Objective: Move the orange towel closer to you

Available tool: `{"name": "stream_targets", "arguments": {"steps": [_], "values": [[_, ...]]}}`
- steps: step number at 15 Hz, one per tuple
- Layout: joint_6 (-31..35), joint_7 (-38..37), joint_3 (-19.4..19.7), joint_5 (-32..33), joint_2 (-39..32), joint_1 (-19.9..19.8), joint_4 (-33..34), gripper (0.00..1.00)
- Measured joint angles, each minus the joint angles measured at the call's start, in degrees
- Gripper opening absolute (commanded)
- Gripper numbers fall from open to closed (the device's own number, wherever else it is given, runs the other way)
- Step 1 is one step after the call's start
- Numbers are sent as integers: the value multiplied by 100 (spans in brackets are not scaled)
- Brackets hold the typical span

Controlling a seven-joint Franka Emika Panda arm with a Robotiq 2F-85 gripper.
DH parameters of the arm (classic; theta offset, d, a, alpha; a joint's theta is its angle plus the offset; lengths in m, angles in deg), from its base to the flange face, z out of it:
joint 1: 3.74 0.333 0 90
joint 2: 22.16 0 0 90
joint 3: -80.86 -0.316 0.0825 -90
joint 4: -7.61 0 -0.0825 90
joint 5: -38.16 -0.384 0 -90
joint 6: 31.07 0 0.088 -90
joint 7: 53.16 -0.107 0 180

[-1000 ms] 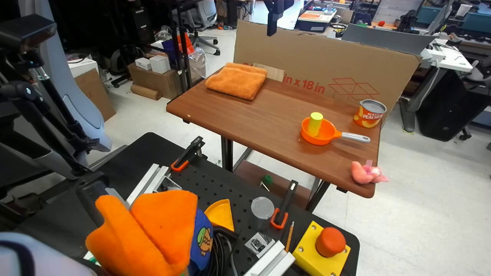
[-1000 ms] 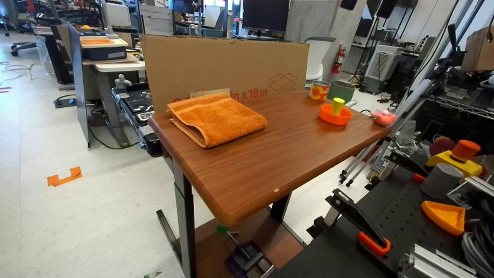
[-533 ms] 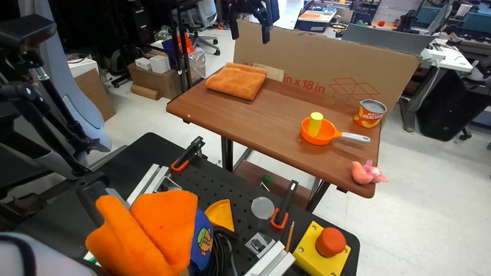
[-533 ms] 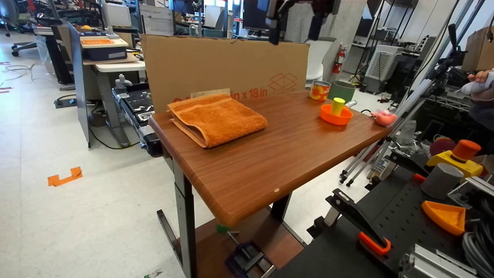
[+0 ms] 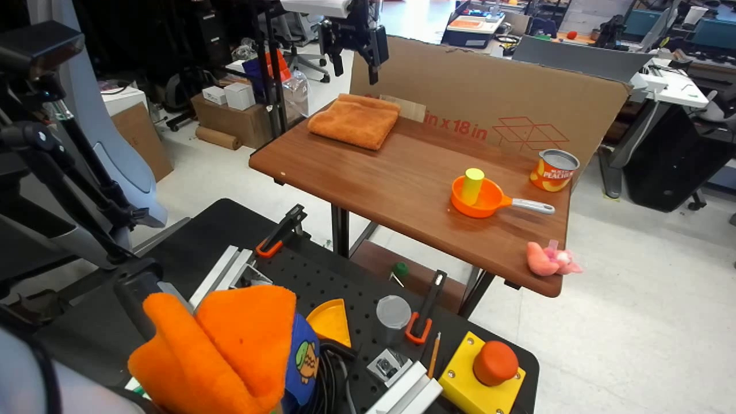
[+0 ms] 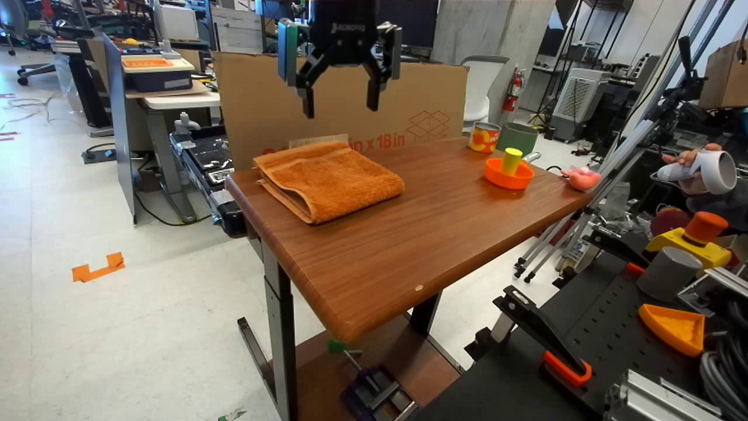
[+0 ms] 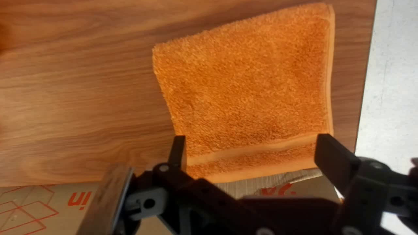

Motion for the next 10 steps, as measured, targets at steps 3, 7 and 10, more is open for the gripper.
{"name": "stream_targets", "arguments": {"steps": [3,7,10], "values": [[88,8,245,-49,-801,237,767,100],[-1,37,571,-116,-1695,454,1627,100],[-669,76,640,-356,-2331,533,2221,100]]}}
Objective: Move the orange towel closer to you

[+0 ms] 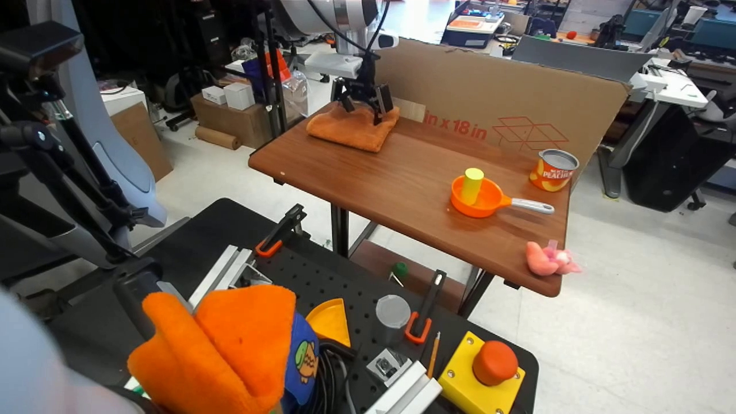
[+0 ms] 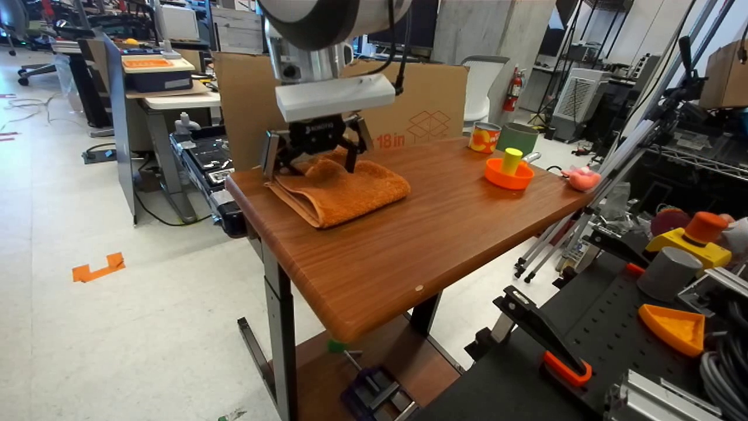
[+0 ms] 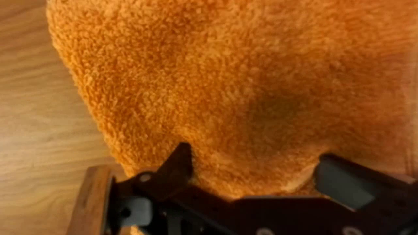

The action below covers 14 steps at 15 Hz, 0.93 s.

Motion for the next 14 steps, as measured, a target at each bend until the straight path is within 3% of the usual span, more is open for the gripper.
{"name": "stream_targets", "arguments": {"steps": [5,14], "values": [[-1061,66,14,-331,-214,140,441,100],[-1839,247,-156,-610,502,206,-850,100]]}}
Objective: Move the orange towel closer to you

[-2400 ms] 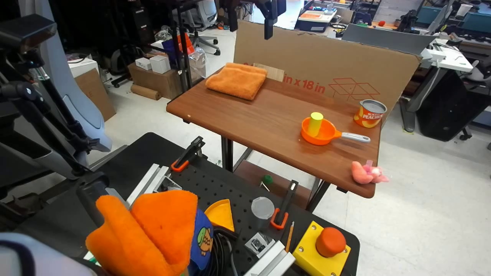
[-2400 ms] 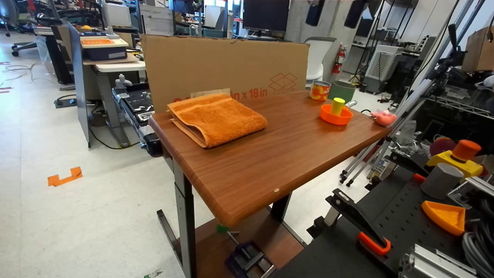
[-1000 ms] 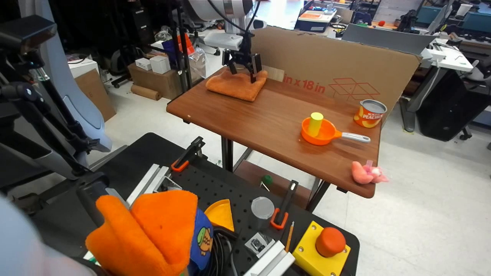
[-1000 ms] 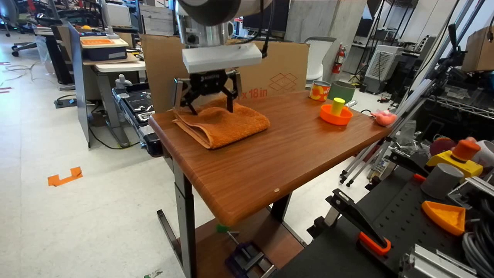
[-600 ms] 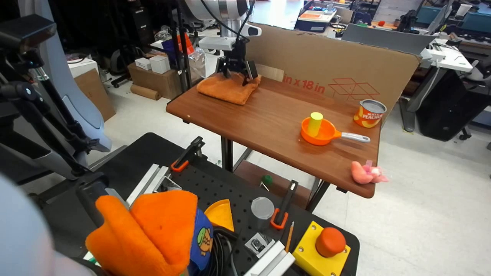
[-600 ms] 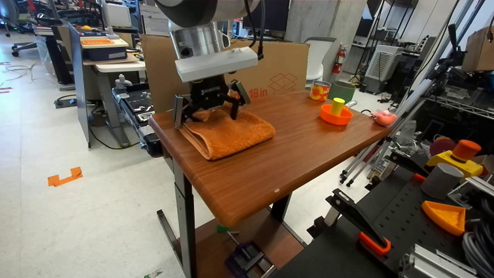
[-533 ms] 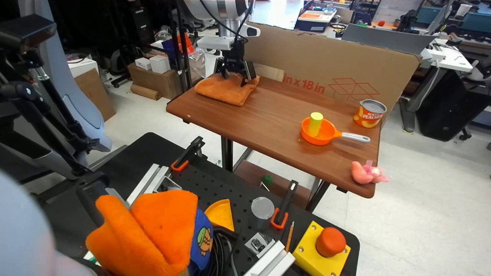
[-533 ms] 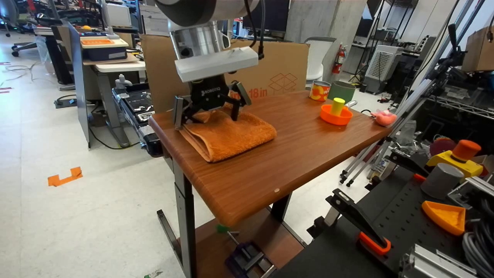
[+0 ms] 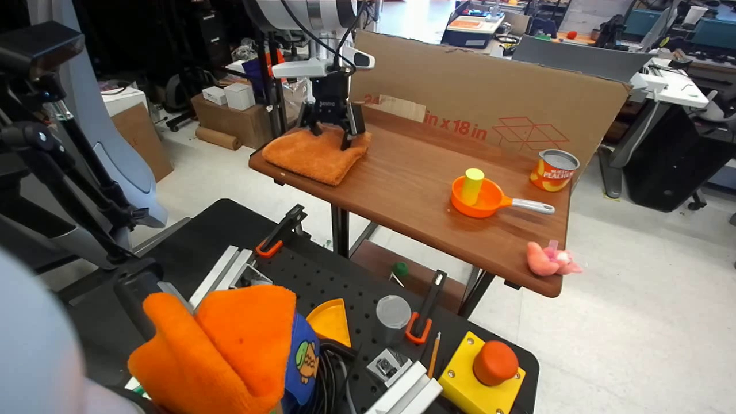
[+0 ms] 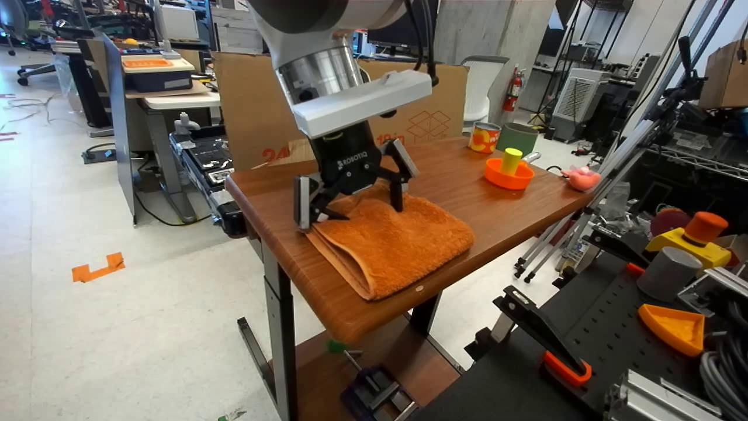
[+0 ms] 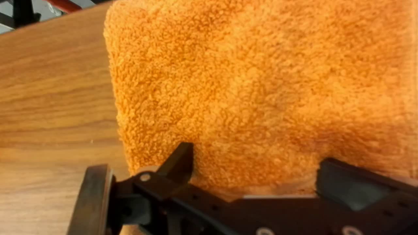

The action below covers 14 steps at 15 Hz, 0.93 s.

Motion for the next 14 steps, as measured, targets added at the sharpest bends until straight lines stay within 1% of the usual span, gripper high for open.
{"name": "stream_targets", "arguments": {"steps": [3,7,9,12,14], "values": [[-400,344,-49,7,62,4,-160,100],[-470,678,-52,25,49,46,-122,100],[-374,696,-57,25,45,70,-75,100],[40,696,-65,25,54,101,-1,100],[120,777,-134,1,113,102,9,100]]}}
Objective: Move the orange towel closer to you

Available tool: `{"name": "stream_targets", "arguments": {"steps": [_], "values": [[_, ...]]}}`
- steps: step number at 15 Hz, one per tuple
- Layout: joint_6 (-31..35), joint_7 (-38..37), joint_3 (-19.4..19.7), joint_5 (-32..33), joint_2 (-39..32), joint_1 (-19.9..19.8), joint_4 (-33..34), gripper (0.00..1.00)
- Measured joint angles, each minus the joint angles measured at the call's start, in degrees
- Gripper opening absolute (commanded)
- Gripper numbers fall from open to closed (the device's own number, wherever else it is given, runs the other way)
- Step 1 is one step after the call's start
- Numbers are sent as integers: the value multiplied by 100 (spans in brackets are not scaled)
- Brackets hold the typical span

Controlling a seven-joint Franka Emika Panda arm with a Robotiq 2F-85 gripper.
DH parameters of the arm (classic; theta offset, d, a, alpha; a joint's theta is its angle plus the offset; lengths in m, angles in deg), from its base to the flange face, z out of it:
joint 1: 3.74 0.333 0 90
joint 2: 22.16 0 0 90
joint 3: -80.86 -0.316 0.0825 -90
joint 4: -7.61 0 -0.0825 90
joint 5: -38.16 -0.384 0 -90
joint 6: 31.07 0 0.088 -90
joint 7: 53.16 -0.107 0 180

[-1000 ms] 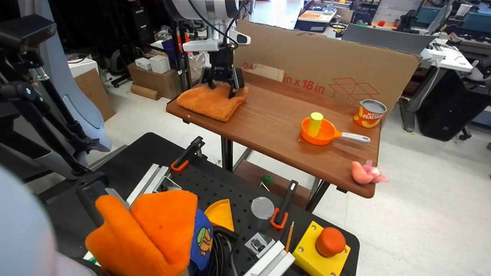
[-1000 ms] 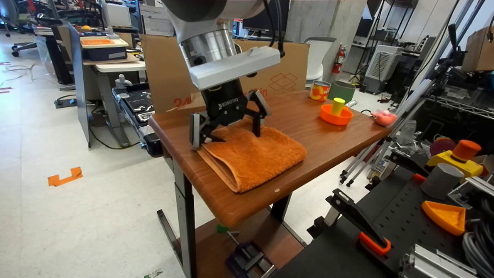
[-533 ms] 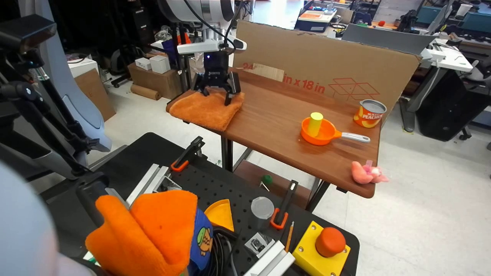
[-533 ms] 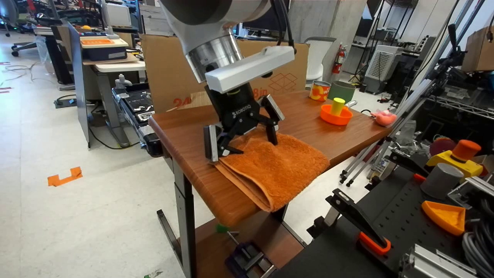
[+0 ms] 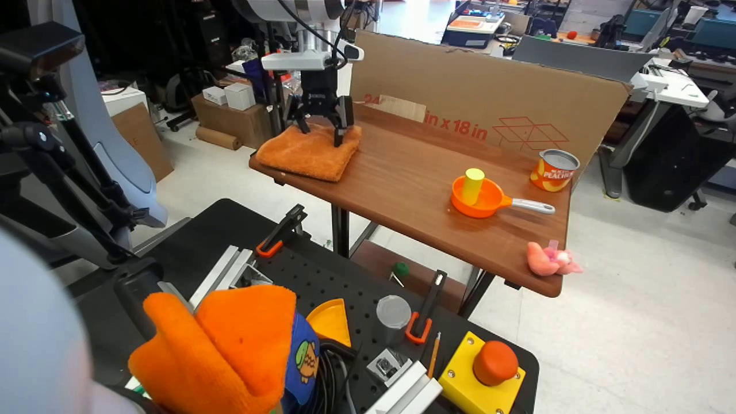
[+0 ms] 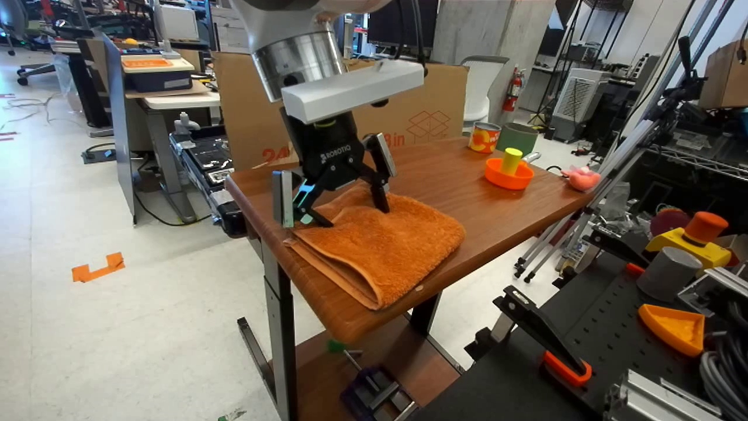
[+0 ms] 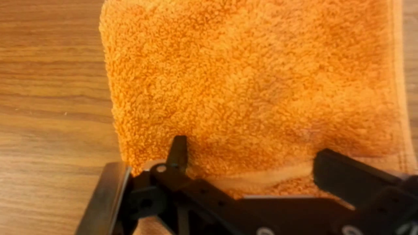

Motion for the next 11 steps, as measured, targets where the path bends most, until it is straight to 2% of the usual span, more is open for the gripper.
{"name": "stream_targets", "arguments": {"steps": [2,4,6,11], "values": [[-389,291,-180,-33,180,0,-77,100],[-1078,516,-441,-149,551,9,-325,100],[-1154,486,-488,-152,741,65,-417,100],[-1118,489,-399,-152,561,38,-387,100]]}}
